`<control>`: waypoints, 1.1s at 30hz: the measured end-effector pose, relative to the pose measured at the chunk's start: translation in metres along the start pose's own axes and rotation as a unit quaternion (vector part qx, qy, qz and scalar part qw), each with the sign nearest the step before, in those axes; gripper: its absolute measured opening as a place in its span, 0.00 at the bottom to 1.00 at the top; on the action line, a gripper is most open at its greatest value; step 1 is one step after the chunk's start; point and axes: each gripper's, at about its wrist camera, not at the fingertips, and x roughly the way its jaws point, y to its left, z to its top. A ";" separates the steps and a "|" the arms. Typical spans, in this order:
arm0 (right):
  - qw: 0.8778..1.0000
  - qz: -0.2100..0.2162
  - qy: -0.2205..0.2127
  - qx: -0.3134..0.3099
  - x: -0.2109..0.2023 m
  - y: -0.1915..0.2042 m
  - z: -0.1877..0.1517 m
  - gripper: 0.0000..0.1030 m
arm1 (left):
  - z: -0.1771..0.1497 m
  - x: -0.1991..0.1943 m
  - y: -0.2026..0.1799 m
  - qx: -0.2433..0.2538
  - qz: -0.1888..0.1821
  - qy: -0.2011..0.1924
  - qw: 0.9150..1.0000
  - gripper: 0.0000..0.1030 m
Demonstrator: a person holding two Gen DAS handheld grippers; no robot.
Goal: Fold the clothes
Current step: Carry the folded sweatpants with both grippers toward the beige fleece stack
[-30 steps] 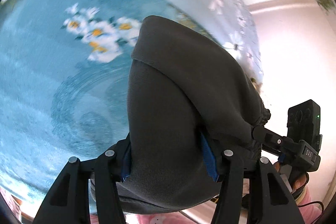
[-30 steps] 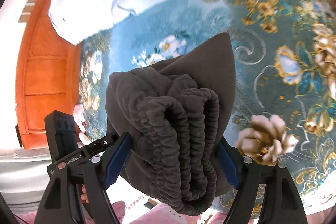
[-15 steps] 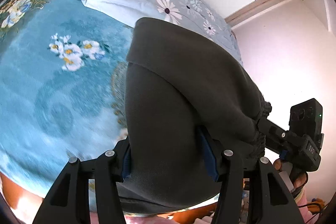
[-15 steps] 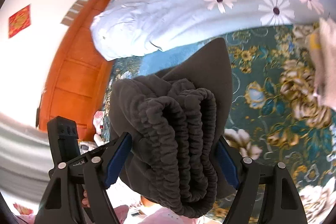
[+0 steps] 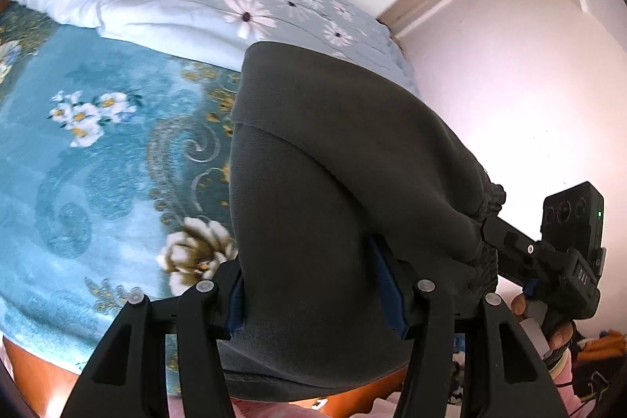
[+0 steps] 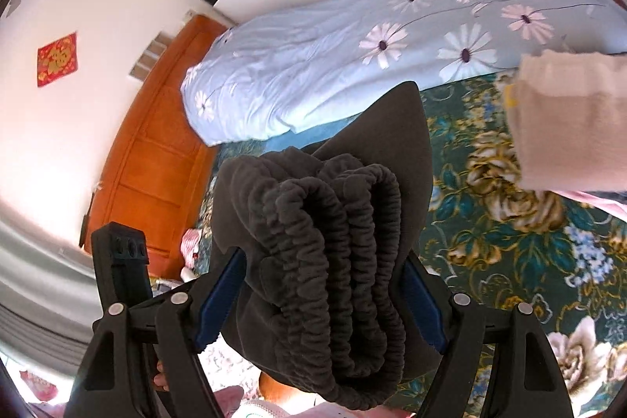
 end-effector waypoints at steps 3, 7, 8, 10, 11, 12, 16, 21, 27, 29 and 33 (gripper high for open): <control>1.000 -0.021 -0.018 0.011 -0.021 -0.009 -0.004 0.78 | 0.004 0.010 -0.010 0.027 -0.020 0.015 0.999 0.55; 0.996 -0.042 -0.059 0.047 -0.056 -0.024 -0.009 0.78 | 0.006 0.027 -0.021 0.063 -0.048 0.032 0.996 0.55; 0.995 -0.052 -0.064 0.051 -0.062 -0.026 -0.011 0.78 | 0.006 0.033 -0.022 0.071 -0.055 0.037 0.995 0.55; 0.994 -0.069 -0.070 0.057 -0.069 -0.028 -0.014 0.78 | 0.006 0.047 -0.028 0.077 -0.068 0.047 0.994 0.55; 0.992 -0.078 -0.073 0.061 -0.074 -0.030 -0.016 0.78 | 0.006 0.053 -0.032 0.079 -0.074 0.053 0.993 0.55; 0.991 -0.084 -0.075 0.067 -0.077 -0.033 -0.018 0.78 | 0.004 0.058 -0.035 0.081 -0.080 0.060 0.992 0.55; 0.986 -0.109 -0.086 0.091 -0.095 -0.049 -0.025 0.78 | 0.005 0.084 -0.058 0.093 -0.089 0.084 0.988 0.55; 0.983 -0.103 -0.100 0.115 -0.113 -0.084 -0.021 0.78 | 0.008 0.109 -0.094 0.112 -0.076 0.098 0.986 0.55; 0.987 -0.075 -0.092 0.106 -0.123 -0.137 0.010 0.78 | 0.021 0.143 -0.146 0.101 -0.039 0.079 0.991 0.55; 0.989 -0.065 -0.083 0.103 -0.130 -0.164 0.029 0.78 | 0.025 0.159 -0.166 0.089 -0.029 0.077 0.993 0.55; 0.991 -0.056 -0.072 0.095 -0.145 -0.210 0.066 0.78 | 0.040 0.198 -0.194 0.052 -0.020 0.087 0.995 0.55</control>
